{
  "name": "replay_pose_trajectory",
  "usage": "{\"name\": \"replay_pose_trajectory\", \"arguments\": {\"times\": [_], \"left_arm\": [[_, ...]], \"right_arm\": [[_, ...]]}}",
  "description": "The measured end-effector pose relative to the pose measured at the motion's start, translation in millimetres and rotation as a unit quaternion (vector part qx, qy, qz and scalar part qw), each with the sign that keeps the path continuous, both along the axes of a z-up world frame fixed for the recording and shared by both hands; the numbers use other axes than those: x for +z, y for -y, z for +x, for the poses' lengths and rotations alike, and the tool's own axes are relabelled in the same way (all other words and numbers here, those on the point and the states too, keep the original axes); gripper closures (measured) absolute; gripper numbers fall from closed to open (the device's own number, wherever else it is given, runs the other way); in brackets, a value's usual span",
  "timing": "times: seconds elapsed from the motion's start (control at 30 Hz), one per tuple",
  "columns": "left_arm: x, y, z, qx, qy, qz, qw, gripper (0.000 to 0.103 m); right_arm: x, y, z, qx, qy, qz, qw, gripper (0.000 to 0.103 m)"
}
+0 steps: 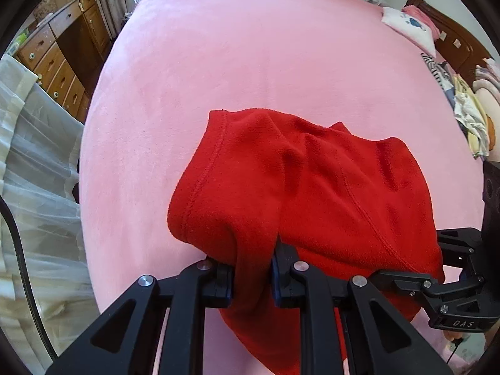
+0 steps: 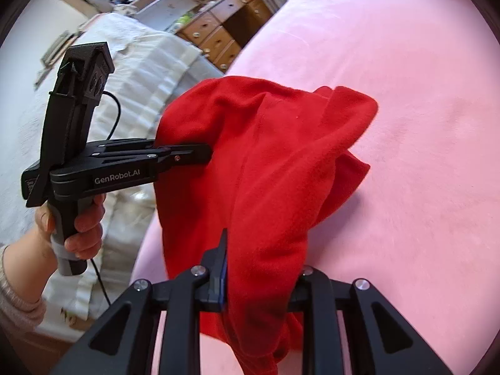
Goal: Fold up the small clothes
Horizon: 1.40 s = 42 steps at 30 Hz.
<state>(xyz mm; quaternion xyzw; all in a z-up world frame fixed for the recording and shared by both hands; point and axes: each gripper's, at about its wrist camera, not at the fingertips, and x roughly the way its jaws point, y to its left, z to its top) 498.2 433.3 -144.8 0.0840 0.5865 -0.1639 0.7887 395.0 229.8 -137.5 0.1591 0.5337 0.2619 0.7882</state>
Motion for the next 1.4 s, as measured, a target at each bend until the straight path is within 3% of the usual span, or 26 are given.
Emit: {"name": "replay_pose_trajectory", "arguments": {"times": [0.2,0.43,0.6,0.7,0.8,0.87,1.07,1.4], "left_arm": [[-36,-6,40,-0.002,-0.001,0.013,0.9999,0.088],[-45,-11,67,0.005,0.01,-0.003,0.9999,0.088],[-50,-16,74,0.018,0.014,-0.014,0.9996,0.087],[-59,-18,70,0.026,0.013,-0.017,0.9994,0.08],[-60,-24,67,0.036,0.016,-0.029,0.9988,0.073],[-58,-29,64,0.043,0.012,-0.039,0.9982,0.058],[-48,-42,31,0.043,0.006,-0.035,0.9985,0.045],[-59,-53,-66,0.069,-0.069,-0.089,0.9913,0.043]], "right_arm": [[-33,1,39,-0.032,-0.021,0.013,0.999,0.08],[-49,3,56,-0.055,-0.037,0.058,0.996,0.08],[-55,1,60,-0.056,-0.037,0.048,0.997,0.08],[-62,6,55,-0.045,-0.045,0.036,0.997,0.074],[-62,8,51,-0.03,-0.04,0.025,0.998,0.054],[-57,13,43,-0.025,-0.027,0.005,0.999,0.046],[-45,23,24,0.008,-0.029,-0.036,0.999,0.045],[-42,18,-22,0.051,-0.058,-0.04,0.996,0.046]]}}
